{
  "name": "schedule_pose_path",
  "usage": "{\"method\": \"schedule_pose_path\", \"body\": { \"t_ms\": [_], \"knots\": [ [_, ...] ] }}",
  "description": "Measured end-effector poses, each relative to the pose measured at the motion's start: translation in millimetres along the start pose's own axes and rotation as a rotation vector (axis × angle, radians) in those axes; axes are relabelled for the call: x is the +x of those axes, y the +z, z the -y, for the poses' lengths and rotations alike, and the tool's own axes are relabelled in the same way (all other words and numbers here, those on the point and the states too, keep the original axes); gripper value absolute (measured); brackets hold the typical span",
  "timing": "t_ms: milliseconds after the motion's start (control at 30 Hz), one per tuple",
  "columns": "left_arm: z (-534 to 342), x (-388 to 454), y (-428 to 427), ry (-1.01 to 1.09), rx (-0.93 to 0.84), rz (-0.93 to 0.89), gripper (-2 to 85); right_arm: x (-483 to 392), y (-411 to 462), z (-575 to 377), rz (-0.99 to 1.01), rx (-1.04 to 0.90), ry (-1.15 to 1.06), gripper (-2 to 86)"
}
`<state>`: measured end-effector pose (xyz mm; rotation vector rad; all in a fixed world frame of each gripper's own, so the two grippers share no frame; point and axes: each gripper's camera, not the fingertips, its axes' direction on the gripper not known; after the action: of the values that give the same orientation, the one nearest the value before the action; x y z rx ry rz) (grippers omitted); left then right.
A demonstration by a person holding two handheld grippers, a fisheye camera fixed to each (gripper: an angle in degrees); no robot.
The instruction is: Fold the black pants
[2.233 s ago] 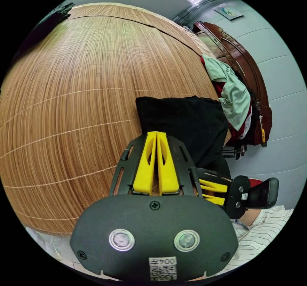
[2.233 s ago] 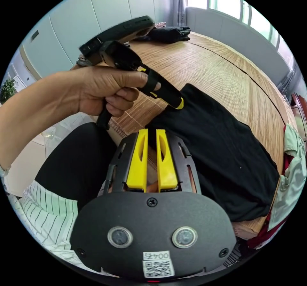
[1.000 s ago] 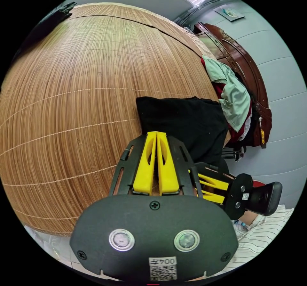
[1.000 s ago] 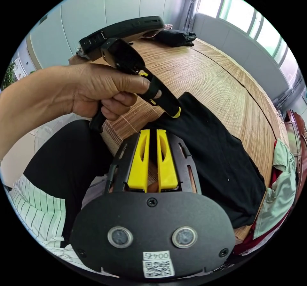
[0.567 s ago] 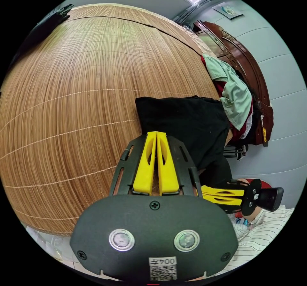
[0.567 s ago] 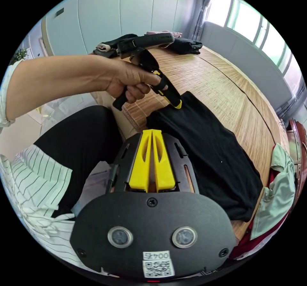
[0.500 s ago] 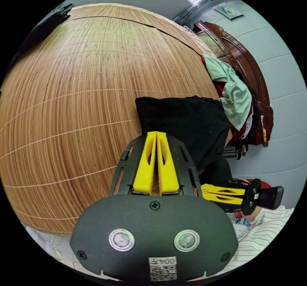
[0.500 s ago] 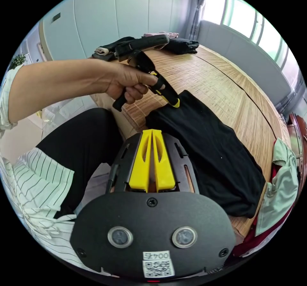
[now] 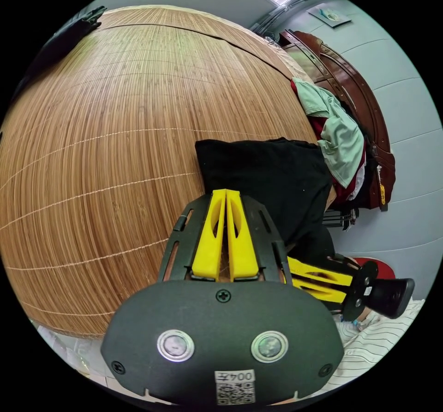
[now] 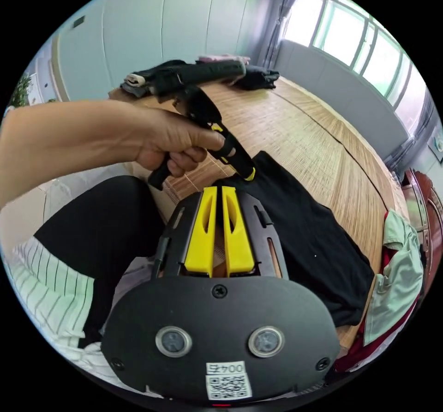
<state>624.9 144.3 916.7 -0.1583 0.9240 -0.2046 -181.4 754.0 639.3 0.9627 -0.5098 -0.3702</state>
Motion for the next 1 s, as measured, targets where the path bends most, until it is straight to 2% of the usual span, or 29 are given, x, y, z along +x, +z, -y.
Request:
{"method": "schedule_pose_path", "body": {
  "t_ms": [100, 233, 367, 533, 600, 733, 833, 1000],
  "knots": [
    [-0.8, -2.5, -0.9, -0.002, -0.002, -0.008, 0.7, 4.7, -14.6, -31.1, 0.007, -0.005, -0.067, 0.2],
    [-3.1, -3.9, -2.2, -0.001, 0.003, -0.007, 0.6, 18.1, -13.5, -60.7, 0.057, -0.042, -0.021, -0.2],
    [-6.2, -6.7, -4.0, -0.007, 0.006, -0.015, 0.6, 2.1, -19.8, -45.0, 0.037, 0.037, -0.012, 2.4],
    [-9.0, -5.9, -6.5, -0.001, -0.001, -0.002, 0.6, -26.1, 23.2, -22.5, -0.031, -0.053, -0.074, 6.1],
    [-12.1, -6.5, -8.0, -0.002, 0.003, -0.003, 0.6, -33.1, 31.1, -22.5, -0.104, -0.066, -0.089, 2.3],
    [-16.6, -8.7, -10.0, 0.001, 0.005, -0.015, 0.6, -46.5, 8.7, -53.2, -0.110, -0.048, -0.200, 0.2],
    [-21.5, -10.9, -12.0, -0.007, 0.011, -0.028, 0.6, -30.4, 3.5, -72.8, -0.031, -0.092, -0.168, -0.3],
    [-32.3, -3.9, -16.3, 0.001, 0.024, 0.010, 0.6, 6.3, -9.3, -53.2, -0.062, 0.075, 0.024, 1.2]
  ]
}}
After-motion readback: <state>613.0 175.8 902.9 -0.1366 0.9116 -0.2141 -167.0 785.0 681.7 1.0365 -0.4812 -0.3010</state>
